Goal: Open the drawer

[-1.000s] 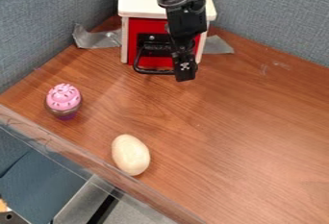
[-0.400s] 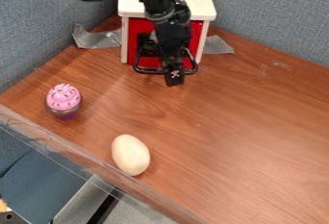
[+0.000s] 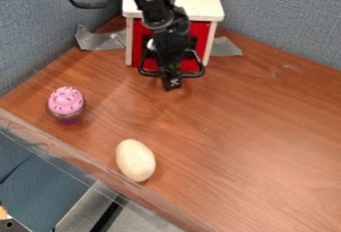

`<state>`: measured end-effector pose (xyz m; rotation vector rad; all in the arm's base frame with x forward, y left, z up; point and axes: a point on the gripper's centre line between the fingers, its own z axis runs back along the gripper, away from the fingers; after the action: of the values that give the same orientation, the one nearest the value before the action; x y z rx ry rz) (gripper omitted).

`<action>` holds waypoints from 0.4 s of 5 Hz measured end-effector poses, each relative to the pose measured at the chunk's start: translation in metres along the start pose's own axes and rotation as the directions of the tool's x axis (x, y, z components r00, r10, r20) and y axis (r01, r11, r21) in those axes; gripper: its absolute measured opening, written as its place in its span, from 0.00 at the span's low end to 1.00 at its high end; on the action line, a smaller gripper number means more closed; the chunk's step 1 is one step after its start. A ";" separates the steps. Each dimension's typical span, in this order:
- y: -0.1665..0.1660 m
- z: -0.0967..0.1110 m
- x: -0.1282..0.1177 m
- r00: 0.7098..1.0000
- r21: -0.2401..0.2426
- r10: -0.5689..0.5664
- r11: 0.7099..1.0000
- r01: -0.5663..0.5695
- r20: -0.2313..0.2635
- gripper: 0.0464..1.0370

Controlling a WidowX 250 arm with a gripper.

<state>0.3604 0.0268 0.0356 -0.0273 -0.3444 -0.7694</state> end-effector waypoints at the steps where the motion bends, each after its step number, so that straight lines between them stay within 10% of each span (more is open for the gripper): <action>1: -0.001 -0.005 -0.007 1.000 0.014 0.019 1.000 -0.019 -0.006 0.31; 2: -0.001 -0.006 -0.012 1.000 0.022 0.006 1.000 -0.006 -0.011 0.16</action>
<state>0.3537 0.0336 0.0262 -0.0032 -0.3427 -0.7592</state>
